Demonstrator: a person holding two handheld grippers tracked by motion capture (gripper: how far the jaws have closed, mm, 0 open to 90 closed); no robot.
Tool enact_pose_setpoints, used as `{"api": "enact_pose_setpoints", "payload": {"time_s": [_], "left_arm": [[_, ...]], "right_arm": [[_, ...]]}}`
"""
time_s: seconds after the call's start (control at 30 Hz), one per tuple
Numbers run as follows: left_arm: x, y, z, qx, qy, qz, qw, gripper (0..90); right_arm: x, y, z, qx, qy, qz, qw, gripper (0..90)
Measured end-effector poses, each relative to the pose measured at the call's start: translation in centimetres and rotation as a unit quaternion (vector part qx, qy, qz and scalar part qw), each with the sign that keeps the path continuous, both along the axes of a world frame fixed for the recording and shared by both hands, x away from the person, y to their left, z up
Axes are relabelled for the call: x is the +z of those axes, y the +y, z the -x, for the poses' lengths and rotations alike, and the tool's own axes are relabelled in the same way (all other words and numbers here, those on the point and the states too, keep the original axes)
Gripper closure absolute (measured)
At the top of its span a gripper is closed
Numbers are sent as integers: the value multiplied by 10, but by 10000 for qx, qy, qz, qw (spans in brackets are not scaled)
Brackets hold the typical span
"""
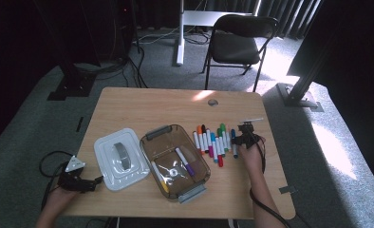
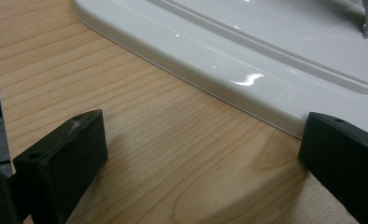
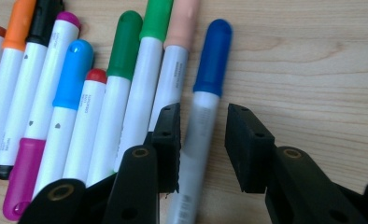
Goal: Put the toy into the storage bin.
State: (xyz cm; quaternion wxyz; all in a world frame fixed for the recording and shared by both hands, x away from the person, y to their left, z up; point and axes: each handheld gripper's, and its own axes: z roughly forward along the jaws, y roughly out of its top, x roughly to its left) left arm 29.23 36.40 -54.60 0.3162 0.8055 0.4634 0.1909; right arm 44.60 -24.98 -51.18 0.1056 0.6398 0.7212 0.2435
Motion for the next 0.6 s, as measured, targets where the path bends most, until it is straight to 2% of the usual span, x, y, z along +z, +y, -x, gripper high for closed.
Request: {"api": "enact_pose_setpoints", "payload": {"time_s": [0.17, 0.27, 0.4, 0.6], "left_arm": [[0, 0, 0, 0, 1, 0, 10000, 17], [0, 0, 0, 1, 0, 1, 10000, 17], [0, 0, 0, 1, 0, 0, 10000, 17], [0, 0, 0, 0, 0, 0, 10000, 17]], "right_arm": [[-3, 1, -3, -16, 123, 154, 9998, 707], [-4, 0, -3, -42, 127, 187, 9997, 753], [-4, 1, -3, -69, 118, 313, 9994, 758], [-4, -2, -2, -284, 184, 189, 9992, 766]]}}
